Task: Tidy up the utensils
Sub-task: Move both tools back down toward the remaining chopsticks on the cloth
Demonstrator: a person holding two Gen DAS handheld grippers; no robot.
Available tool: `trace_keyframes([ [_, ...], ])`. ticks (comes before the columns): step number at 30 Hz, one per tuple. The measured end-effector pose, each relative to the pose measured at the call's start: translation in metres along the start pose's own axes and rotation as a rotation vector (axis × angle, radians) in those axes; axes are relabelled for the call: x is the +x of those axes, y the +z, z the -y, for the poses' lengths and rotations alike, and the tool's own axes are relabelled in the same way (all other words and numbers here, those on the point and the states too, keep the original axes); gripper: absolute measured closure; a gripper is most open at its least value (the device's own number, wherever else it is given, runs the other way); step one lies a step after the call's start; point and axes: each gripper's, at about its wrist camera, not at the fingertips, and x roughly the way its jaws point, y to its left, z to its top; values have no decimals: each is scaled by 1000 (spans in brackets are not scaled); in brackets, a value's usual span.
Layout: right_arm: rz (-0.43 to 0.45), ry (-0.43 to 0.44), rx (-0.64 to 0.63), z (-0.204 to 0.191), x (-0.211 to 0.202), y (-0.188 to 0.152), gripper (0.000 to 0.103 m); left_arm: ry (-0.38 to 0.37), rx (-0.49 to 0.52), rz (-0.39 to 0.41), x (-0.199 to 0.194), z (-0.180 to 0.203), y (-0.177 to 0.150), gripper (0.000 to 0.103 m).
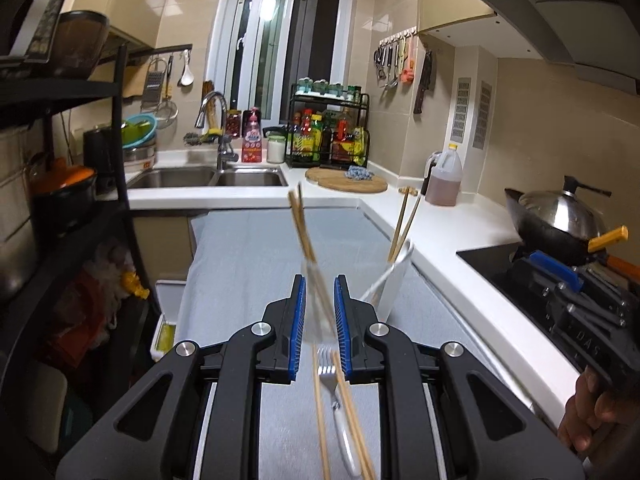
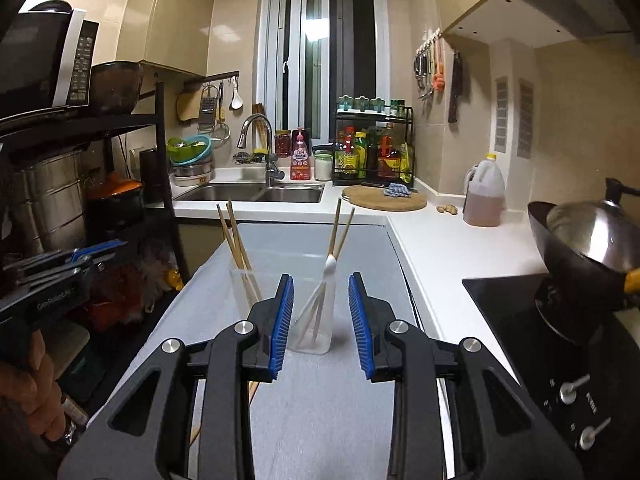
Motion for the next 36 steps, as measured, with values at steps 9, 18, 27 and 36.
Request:
trace_keyframes([
  [9, -68, 50, 64, -10, 2, -74, 74, 33, -114, -72, -2, -25, -100, 88],
  [18, -261, 144, 19, -58, 26, -142, 74, 99, -163, -152, 11, -41, -124, 88],
  [27, -395, 165, 31, -79, 53, -168, 74, 106, -209, -141, 6, -54, -126, 88],
  [36, -417, 117, -44, -91, 56, -174, 75, 102, -218, -144, 5, -56, -128, 88],
])
